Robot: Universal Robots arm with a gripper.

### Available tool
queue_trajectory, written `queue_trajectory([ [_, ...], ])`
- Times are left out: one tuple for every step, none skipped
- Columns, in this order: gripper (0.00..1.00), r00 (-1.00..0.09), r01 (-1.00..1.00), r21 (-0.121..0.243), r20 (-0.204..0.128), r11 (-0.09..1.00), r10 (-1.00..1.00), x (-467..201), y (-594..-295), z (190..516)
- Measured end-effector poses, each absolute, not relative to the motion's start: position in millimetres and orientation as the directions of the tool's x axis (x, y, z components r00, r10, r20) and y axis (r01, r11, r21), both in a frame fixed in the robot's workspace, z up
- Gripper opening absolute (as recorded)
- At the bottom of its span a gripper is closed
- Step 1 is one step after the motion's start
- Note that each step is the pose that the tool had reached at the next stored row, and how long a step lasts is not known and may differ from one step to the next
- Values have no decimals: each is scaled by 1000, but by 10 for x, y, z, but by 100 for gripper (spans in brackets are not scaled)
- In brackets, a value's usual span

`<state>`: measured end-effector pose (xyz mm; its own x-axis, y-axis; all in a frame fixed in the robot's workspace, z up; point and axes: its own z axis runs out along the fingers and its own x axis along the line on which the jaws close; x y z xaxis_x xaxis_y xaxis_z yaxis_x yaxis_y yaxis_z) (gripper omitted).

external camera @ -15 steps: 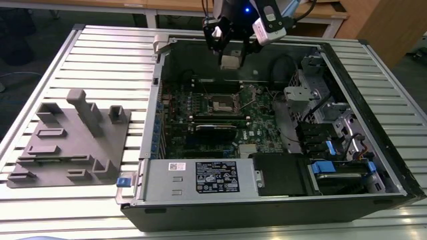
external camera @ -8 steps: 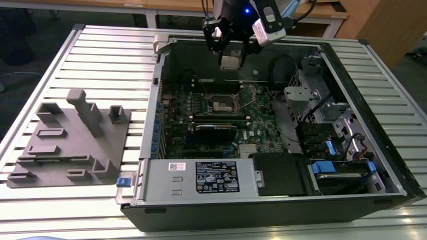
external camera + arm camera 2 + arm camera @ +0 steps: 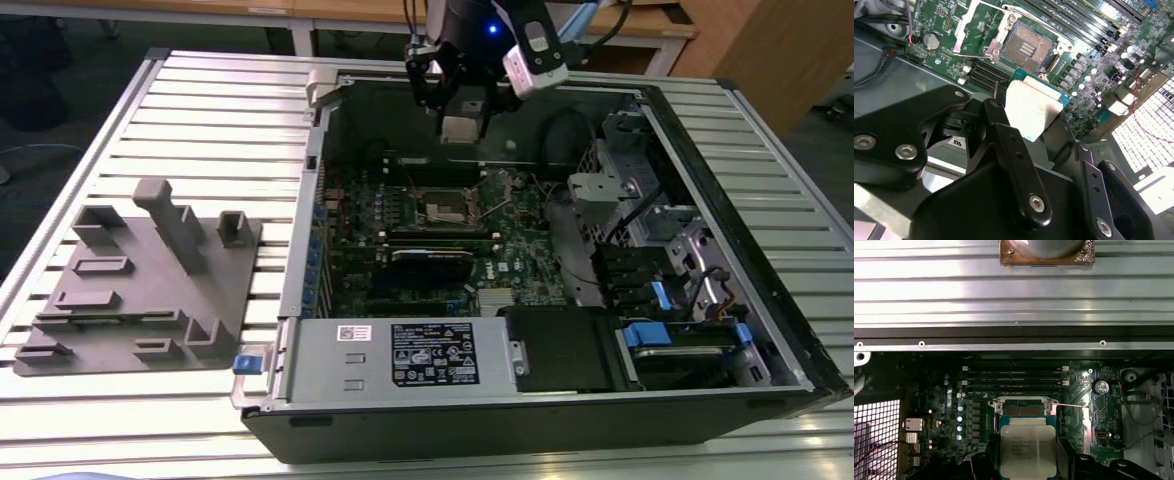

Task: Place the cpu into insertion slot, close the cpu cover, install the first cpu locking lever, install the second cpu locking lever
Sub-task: 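Place the cpu into insertion slot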

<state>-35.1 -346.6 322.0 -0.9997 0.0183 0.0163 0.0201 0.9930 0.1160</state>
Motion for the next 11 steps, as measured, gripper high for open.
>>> queue_trajectory([
  [54,-1000,20,116,16,993,18,-351,-3466,3216],
  [54,-1000,20,116,16,993,18,-351,-3466,3215],
  [54,-1000,20,116,16,993,18,-351,-3467,3212],
  [54,-1000,20,116,16,993,18,-351,-3467,3211],
  [54,-1000,20,116,16,993,18,-351,-3466,3211],
  [54,-1000,20,116,16,993,18,-351,-3467,3211],
  [54,-1000,20,116,16,993,18,-351,-3466,3211],
  [54,-1000,20,116,16,993,18,-351,-3467,3210],
  [54,-1000,20,116,16,993,18,-351,-3466,3210],
  [54,-1000,20,116,16,993,18,-351,-3466,3210],
  [54,-1000,20,116,16,993,18,-351,-3467,3210],
])
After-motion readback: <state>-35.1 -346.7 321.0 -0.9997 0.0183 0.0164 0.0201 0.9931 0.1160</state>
